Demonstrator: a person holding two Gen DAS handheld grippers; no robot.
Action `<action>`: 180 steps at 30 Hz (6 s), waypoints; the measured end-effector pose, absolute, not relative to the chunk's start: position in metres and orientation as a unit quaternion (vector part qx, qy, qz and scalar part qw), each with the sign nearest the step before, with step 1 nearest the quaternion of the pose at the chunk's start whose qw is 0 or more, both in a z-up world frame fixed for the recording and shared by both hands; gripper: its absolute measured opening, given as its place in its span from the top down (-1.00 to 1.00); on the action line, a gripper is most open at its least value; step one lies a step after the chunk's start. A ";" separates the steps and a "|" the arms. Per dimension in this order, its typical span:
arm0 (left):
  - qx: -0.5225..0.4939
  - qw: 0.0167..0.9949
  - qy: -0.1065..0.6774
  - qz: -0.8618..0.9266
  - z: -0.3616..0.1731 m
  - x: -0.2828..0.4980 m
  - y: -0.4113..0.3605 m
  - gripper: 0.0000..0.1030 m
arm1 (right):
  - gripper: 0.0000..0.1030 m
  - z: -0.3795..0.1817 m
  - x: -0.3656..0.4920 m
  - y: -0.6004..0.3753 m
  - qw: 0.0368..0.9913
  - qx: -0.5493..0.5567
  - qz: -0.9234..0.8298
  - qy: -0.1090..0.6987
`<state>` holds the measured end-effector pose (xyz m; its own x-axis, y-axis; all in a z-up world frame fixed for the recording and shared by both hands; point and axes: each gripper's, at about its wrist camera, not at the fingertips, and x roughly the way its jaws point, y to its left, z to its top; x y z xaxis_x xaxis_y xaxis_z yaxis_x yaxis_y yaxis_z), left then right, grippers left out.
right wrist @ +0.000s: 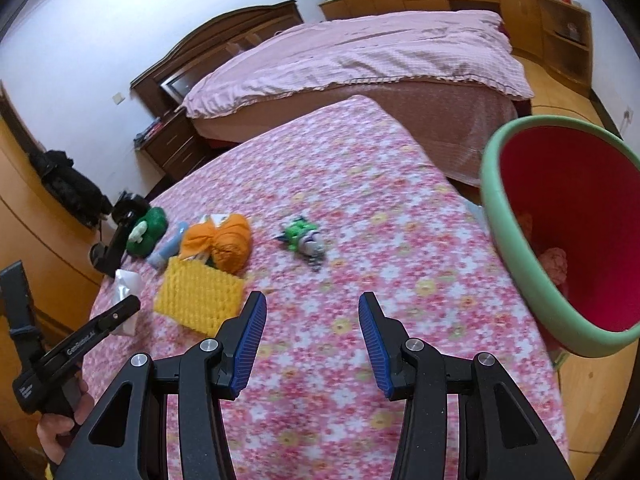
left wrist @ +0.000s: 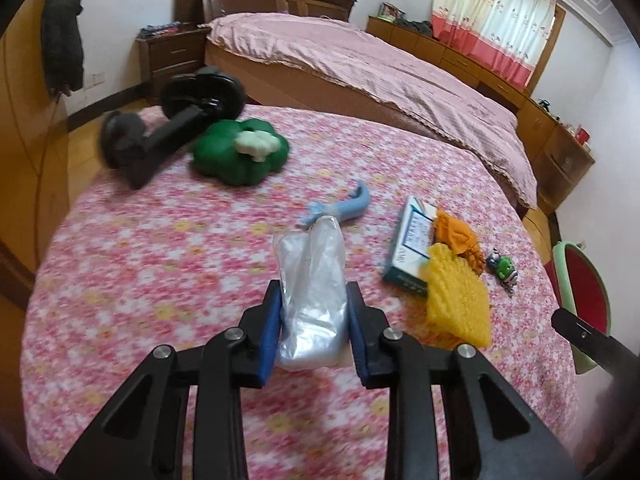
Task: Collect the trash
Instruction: 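Lift the plastic bag with the left tool while the right tool grasps the yellow foam net, then move both items over the red bucket and open both tools to drop them, then return to the bed and grasp the white medicine box with the left tool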
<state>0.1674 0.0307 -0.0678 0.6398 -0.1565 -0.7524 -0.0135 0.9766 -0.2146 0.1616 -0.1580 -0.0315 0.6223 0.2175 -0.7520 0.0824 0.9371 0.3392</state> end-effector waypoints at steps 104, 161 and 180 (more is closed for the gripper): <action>0.051 0.869 0.391 -0.298 -0.035 0.159 -0.316 0.40 | 0.68 -0.030 0.063 -0.400 0.895 0.294 -0.108 0.319; 0.010 0.907 0.395 -0.147 -0.021 0.160 -0.143 0.17 | 0.07 0.013 0.081 -0.290 0.916 0.219 -0.051 0.332; -0.013 0.898 0.434 -0.068 -0.060 0.209 -0.058 0.03 | 0.04 -0.004 0.138 -0.226 0.905 0.192 -0.002 0.379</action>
